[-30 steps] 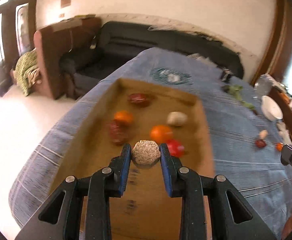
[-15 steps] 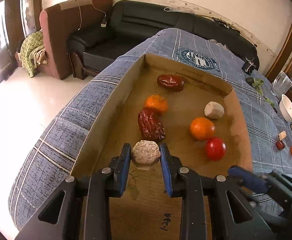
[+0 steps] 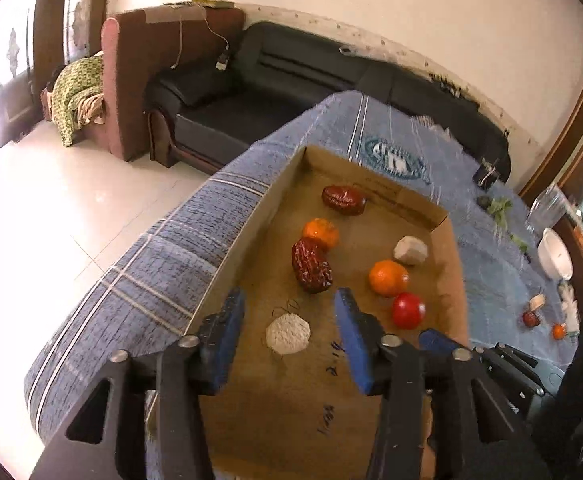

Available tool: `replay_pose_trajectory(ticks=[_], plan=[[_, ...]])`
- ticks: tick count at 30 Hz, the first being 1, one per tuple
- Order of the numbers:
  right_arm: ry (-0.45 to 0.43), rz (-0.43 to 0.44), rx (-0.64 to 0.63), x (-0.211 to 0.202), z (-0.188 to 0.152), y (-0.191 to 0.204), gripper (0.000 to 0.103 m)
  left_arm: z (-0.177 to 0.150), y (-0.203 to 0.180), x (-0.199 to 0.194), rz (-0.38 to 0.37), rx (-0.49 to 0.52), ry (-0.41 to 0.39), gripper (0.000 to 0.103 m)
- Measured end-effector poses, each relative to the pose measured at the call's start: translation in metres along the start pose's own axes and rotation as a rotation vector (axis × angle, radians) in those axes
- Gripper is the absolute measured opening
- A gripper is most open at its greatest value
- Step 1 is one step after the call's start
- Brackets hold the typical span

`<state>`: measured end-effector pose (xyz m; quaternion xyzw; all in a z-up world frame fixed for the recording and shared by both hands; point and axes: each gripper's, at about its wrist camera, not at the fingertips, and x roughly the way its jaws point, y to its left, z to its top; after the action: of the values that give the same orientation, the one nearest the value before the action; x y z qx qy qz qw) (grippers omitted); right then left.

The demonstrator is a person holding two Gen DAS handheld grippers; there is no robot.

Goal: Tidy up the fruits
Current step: 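Carry the white chunk and plum over the tray and open both tools, then withdraw both open tools from the tray back over the remaining fruit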

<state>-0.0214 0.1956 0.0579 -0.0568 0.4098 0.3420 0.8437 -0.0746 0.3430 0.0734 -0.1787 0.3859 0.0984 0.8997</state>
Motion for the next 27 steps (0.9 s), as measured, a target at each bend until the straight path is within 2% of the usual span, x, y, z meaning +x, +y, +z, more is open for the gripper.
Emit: replay_pose_trajectory(ticks=[2, 4, 9, 14, 19, 22, 27], plan=[[-0.032, 0.002, 0.015, -0.016, 0.000, -0.005, 0.040, -0.004, -0.001, -0.013, -0.007, -0.012, -0.031, 0.067], [-0.059, -0.002, 0.031, -0.030, -0.002, -0.012, 0.048, -0.011, -0.006, -0.025, -0.020, -0.018, -0.051, 0.072], [-0.091, -0.023, 0.077, -0.061, -0.014, -0.033, 0.053, -0.025, -0.030, -0.040, -0.069, 0.009, -0.060, 0.082], [-0.107, -0.057, 0.125, -0.087, -0.034, -0.060, 0.057, -0.042, -0.074, -0.047, -0.114, 0.118, -0.048, 0.083], [-0.128, -0.097, 0.187, -0.110, -0.055, -0.093, 0.058, -0.062, -0.119, -0.046, -0.082, 0.237, -0.039, 0.083], [-0.135, -0.121, 0.225, -0.120, -0.065, -0.112, 0.059, -0.072, -0.142, -0.047, -0.088, 0.299, -0.034, 0.083], [-0.144, -0.165, 0.279, -0.136, -0.082, -0.145, 0.061, -0.087, -0.176, -0.048, -0.059, 0.403, -0.057, 0.083]])
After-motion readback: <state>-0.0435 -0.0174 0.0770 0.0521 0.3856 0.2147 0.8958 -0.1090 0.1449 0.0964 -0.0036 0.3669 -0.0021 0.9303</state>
